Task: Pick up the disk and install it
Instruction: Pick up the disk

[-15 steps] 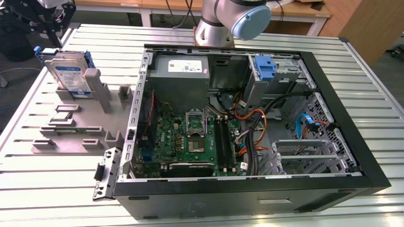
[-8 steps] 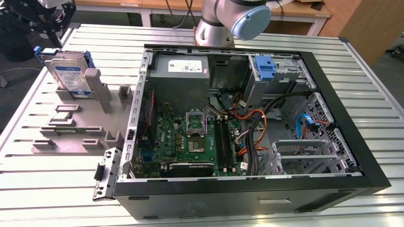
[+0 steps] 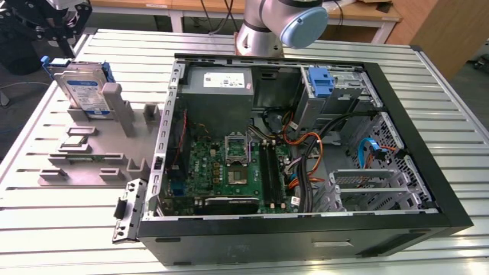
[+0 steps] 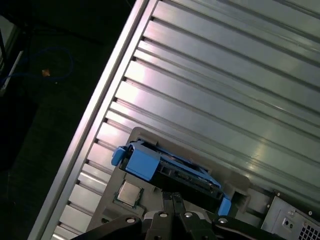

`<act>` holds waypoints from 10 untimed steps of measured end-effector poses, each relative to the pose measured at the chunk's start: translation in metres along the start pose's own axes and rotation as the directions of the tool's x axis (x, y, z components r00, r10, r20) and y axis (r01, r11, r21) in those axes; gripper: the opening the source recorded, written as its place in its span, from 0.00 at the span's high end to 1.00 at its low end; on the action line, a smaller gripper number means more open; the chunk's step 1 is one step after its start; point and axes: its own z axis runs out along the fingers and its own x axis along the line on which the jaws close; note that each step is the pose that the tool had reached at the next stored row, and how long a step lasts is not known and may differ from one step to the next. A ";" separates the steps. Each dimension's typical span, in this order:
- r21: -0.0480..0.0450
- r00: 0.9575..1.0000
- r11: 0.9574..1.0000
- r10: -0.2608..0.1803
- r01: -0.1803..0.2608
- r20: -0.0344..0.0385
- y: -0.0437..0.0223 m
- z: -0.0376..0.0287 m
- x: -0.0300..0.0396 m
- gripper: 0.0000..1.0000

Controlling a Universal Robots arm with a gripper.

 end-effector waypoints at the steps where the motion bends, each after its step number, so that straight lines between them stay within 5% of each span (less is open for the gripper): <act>1: 0.000 1.000 1.000 -0.018 0.018 -0.001 0.0000 0.0000 0.0000 0.90; 6: 0.003 0.995 0.995 -0.103 0.103 -0.005 0.0000 0.0003 0.0000 0.90; 10: 0.004 0.985 0.985 -0.175 0.175 -0.008 0.0000 0.0005 0.0000 0.90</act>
